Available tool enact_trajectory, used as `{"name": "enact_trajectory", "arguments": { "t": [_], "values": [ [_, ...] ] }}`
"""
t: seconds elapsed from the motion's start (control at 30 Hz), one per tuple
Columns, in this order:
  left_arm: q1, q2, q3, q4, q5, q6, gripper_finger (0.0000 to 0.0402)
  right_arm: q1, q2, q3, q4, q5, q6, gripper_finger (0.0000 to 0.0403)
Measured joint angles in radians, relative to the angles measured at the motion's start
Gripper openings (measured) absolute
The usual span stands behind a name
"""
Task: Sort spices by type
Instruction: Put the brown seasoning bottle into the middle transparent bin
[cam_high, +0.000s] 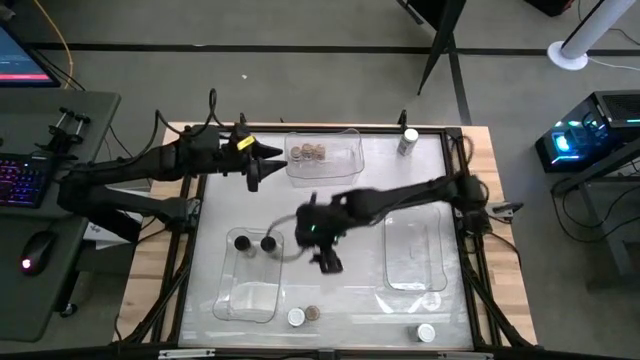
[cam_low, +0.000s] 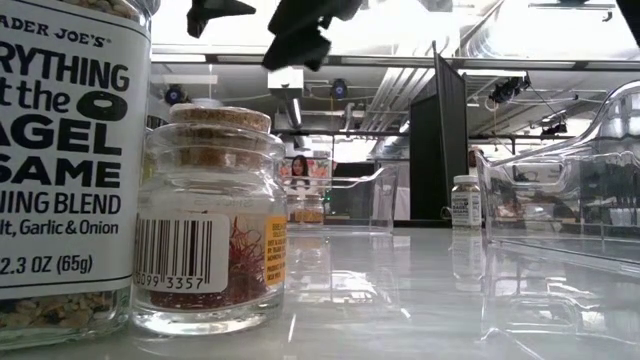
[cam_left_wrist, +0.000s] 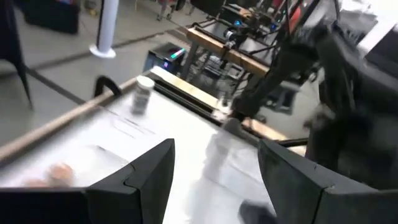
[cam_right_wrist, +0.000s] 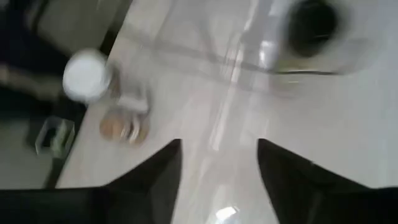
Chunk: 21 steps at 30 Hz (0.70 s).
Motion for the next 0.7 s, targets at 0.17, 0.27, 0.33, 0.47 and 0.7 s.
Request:
{"name": "enact_trajectory", "arguments": {
  "t": [0.17, 0.27, 0.33, 0.47, 0.7],
  "values": [
    [-0.068, 0.0, 0.0, 0.003, -0.001, -0.1, 0.0218, 0.095, 0.1, 0.107, -0.113, 0.0, -0.166, 0.027],
    [-0.115, 0.0, 0.0, 0.005, -0.001, -0.11, 0.0218, 0.145, 0.127, 0.124, -0.162, 0.022, -0.175, 0.029],
    [-0.144, 0.0, 0.0, 0.005, -0.001, -0.097, 0.0218, 0.175, 0.132, 0.121, -0.181, 0.027, -0.14, 0.0296],
    [-0.19, 0.0, 0.0, 0.004, 0.0, -0.062, 0.0218, 0.223, 0.133, 0.108, -0.127, 0.033, -0.024, 0.0297],
    [-0.275, 0.0, 0.0, -0.041, 0.0, 0.017, 0.0218, 0.28, 0.151, 0.098, -0.002, 0.137, 0.101, 0.0298]
  ]
}}
